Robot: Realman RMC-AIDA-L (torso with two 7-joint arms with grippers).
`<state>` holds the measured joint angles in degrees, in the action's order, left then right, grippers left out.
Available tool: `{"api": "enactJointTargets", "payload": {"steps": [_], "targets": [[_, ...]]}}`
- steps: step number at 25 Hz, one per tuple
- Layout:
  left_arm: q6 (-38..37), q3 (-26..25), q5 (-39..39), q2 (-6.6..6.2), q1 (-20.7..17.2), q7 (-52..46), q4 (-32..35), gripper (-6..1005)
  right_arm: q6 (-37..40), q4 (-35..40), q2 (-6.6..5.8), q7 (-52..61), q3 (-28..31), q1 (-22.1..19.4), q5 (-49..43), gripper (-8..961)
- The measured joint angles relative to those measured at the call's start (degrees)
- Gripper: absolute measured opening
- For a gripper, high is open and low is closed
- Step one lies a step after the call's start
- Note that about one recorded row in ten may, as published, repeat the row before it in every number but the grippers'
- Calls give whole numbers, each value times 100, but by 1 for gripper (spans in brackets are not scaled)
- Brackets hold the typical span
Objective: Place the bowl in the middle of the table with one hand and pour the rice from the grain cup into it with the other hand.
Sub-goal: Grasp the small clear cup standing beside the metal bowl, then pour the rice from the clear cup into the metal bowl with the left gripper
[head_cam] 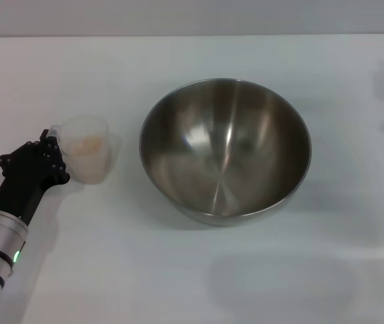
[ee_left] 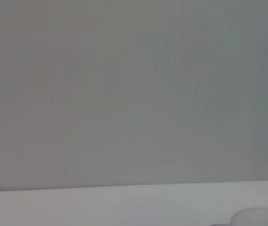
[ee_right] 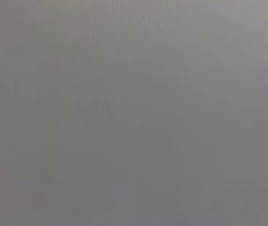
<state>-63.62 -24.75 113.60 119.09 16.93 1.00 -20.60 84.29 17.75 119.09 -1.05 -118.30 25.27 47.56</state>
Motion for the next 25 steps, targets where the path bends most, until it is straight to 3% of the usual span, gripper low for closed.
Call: {"api": "enactJointTargets", "payload": {"steps": [3, 11, 17, 25], "targets": [[-13, -4, -5, 0, 38, 23, -41, 84, 17, 0, 3, 0, -11, -4, -1, 513], [-621, -26, 1, 5, 287, 647, -126, 22, 32, 0, 8, 0, -10, -16, -2, 514], [-1288, 29, 163, 7, 588, 2960, -411, 22, 35, -60, 5, 0, 2, 17, -1, 514], [-1316, 55, 1041, 8, 752, 6340, -848, 23, 34, -130, 0, 0, 0, 36, 30, 514]]}}
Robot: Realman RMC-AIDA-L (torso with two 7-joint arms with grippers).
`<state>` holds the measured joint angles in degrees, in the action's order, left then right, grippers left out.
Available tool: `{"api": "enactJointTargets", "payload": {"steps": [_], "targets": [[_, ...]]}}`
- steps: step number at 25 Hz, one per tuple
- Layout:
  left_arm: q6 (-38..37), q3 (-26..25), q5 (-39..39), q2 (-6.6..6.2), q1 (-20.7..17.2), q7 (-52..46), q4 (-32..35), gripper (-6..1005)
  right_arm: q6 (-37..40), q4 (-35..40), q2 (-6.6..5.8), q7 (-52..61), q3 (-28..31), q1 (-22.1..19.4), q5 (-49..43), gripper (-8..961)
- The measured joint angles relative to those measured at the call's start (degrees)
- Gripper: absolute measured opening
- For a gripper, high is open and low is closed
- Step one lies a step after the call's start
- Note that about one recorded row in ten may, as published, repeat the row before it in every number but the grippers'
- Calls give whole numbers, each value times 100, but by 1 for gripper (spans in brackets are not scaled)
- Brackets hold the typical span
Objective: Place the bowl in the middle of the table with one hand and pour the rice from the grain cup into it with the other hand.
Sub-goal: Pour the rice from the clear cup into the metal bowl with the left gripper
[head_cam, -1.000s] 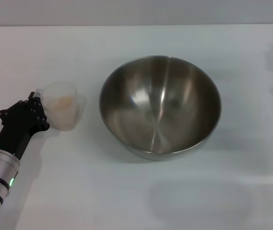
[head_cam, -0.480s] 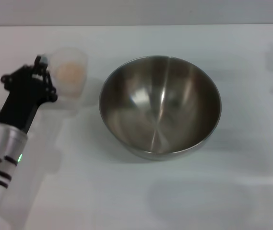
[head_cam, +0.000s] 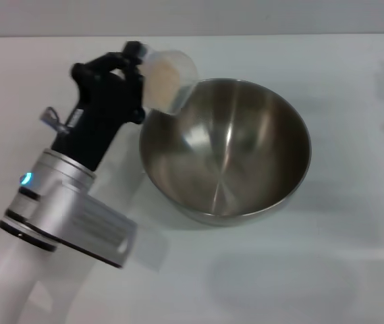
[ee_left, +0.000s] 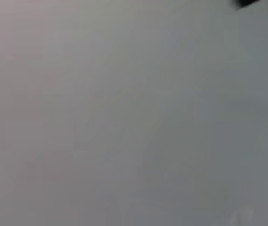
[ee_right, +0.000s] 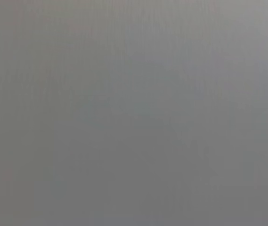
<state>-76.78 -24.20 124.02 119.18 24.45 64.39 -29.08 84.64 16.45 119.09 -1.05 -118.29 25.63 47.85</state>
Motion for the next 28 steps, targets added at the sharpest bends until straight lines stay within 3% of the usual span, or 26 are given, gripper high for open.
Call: {"api": "enactJointTargets", "payload": {"steps": [11, 17, 22, 27, 28], "targets": [[370, 358, 475, 1, 74, 3587, -191, 24, -43, -11, -14, -1, 0, 48, -5, 513], [496, 379, 559, 0, 78, 5072, -197, 24, -44, -11, -28, -11, 0, 85, -23, 513], [459, 375, 564, 0, 78, 5893, -177, 24, -44, -17, -28, -12, 0, 110, -29, 514], [376, 356, 557, 0, 62, 6041, -144, 25, -44, -74, -33, -18, 0, 164, -16, 514], [393, 551, 560, -1, 48, 6034, -153, 25, -44, -99, -34, -17, 0, 181, -12, 514]]}}
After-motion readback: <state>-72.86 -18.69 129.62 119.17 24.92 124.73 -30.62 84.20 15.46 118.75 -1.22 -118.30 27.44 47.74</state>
